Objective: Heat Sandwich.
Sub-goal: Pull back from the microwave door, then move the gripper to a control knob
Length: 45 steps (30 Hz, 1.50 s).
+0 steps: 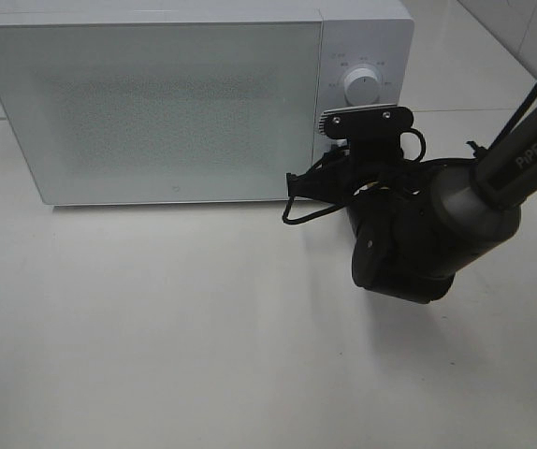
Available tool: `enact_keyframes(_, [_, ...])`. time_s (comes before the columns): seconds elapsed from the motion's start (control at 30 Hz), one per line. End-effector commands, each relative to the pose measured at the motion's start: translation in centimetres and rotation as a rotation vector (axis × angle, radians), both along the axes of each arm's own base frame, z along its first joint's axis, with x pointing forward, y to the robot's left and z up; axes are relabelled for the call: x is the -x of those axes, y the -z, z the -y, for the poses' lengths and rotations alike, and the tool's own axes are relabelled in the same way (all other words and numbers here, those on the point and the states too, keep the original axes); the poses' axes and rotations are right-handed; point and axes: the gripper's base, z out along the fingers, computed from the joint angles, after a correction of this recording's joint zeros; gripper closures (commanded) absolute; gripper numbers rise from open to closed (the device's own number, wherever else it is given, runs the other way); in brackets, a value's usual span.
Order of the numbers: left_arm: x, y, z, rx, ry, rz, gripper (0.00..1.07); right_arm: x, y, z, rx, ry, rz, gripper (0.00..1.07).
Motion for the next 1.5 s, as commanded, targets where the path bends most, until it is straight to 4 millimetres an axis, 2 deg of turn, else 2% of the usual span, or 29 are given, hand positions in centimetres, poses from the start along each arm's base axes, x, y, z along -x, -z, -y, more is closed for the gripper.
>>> enact_keyframes(0.03, [0.3,0.0,0.1,0.008,0.009,0.025,0.3,-0.5,-0.8,-0.5,0.012,-0.029,0.055,1.07])
enact_keyframes(0.27, [0.3,0.0,0.1,0.008,0.009,0.025,0.3,-0.5,-1.3,-0.5,-0.041,-0.023,0.064,1.07])
enact_keyframes(0.5, [0.3,0.0,0.1,0.008,0.009,0.025,0.3,-0.5,-3.6,-0.5,-0.263,0.005,0.111,1.07])
enact_keyframes(0.53, [0.3,0.0,0.1,0.008,0.009,0.025,0.3,-0.4,-4.4,-0.5,-0.36,0.016,0.129,1.07])
enact_keyframes(0.63, [0.3,0.0,0.1,0.008,0.009,0.025,0.3,-0.4,-5.2,-0.5,-0.459,0.027,0.144,1.07])
enact_keyframes(0.7, [0.3,0.0,0.1,0.008,0.009,0.025,0.3,-0.4,-5.9,-0.5,-0.604,0.043,0.154,1.07])
enact_keyframes(0.77, [0.3,0.0,0.1,0.008,0.009,0.025,0.3,-0.3,-6.0,-0.5,-0.651,0.047,0.147,1.07])
enact_keyframes(0.83, [0.3,0.0,0.1,0.008,0.009,0.025,0.3,-0.3,-6.5,-0.5,-0.792,0.063,0.141,1.07])
enact_keyframes(0.9, [0.3,0.0,0.1,0.008,0.009,0.025,0.3,-0.2,-6.6,-0.5,-0.827,0.068,0.139,1.07])
enact_keyframes(1.0, [0.3,0.0,0.1,0.008,0.009,0.025,0.3,-0.1,-7.1,-0.6,-1.013,0.092,0.114,1.07])
enact_keyframes(1.03, [0.3,0.0,0.1,0.008,0.009,0.025,0.3,-0.1,-7.1,-0.6,-1.013,0.092,0.114,1.07])
enact_keyframes(1.07, [0.3,0.0,0.1,0.008,0.009,0.025,0.3,-0.1,-7.3,-0.6,-1.107,0.106,0.099,1.07])
enact_keyframes(1.17, [0.3,0.0,0.1,0.008,0.009,0.025,0.3,-0.1,-7.2,-0.7,-1.187,0.123,0.081,1.07])
enact_keyframes(1.27, [0.3,0.0,0.1,0.008,0.009,0.025,0.3,-0.1,-7.1,-0.7,-1.357,0.158,0.063,1.07])
enact_keyframes(1.3, [0.3,0.0,0.1,0.008,0.009,0.025,0.3,-0.1,-7.1,-0.7,-1.357,0.158,0.063,1.07])
enact_keyframes(1.37, [0.3,0.0,0.1,0.008,0.009,0.025,0.3,-0.1,-7.1,-0.7,-1.506,0.186,0.056,1.07])
enact_keyframes(1.47, [0.3,0.0,0.1,0.008,0.009,0.025,0.3,-0.1,-7.1,-0.7,-1.588,0.202,0.052,1.07])
enact_keyframes(1.5, [0.3,0.0,0.1,0.008,0.009,0.025,0.3,0.0,-7.1,-0.7,-1.672,0.219,0.048,1.07])
